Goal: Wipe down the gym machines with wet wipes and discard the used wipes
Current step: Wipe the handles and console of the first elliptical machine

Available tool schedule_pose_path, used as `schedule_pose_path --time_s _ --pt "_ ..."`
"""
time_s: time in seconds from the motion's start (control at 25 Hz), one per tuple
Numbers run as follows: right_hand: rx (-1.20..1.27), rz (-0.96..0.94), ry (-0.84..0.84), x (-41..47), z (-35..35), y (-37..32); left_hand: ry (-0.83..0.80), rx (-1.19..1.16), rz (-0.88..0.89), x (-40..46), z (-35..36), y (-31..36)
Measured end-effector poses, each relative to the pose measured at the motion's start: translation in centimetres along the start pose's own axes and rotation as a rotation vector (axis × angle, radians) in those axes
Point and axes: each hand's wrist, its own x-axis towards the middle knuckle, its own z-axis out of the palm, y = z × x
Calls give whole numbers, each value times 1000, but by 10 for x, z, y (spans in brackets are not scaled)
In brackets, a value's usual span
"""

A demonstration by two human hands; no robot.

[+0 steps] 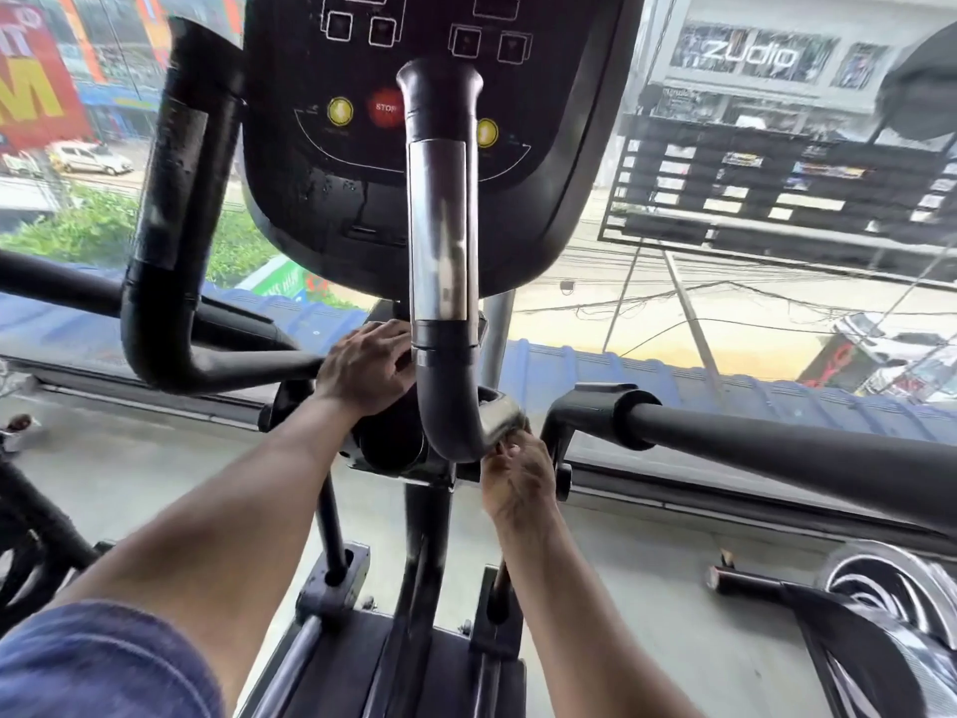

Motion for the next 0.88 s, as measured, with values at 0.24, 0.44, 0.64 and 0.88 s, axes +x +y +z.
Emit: schedule_pose_path --time_s 0.24,0.44,0.64,0.88 --pt "141 82 -70 -65 -1 7 85 -26 54 -4 3 -2" --pt "72 -61 -66 -65 15 5 108 -22 70 9 21 -23" --pt "81 8 -65 -90 16 7 124 -4 104 15 32 -38" --pt "59 99 -155 -148 27 0 133 7 127 17 35 -41"
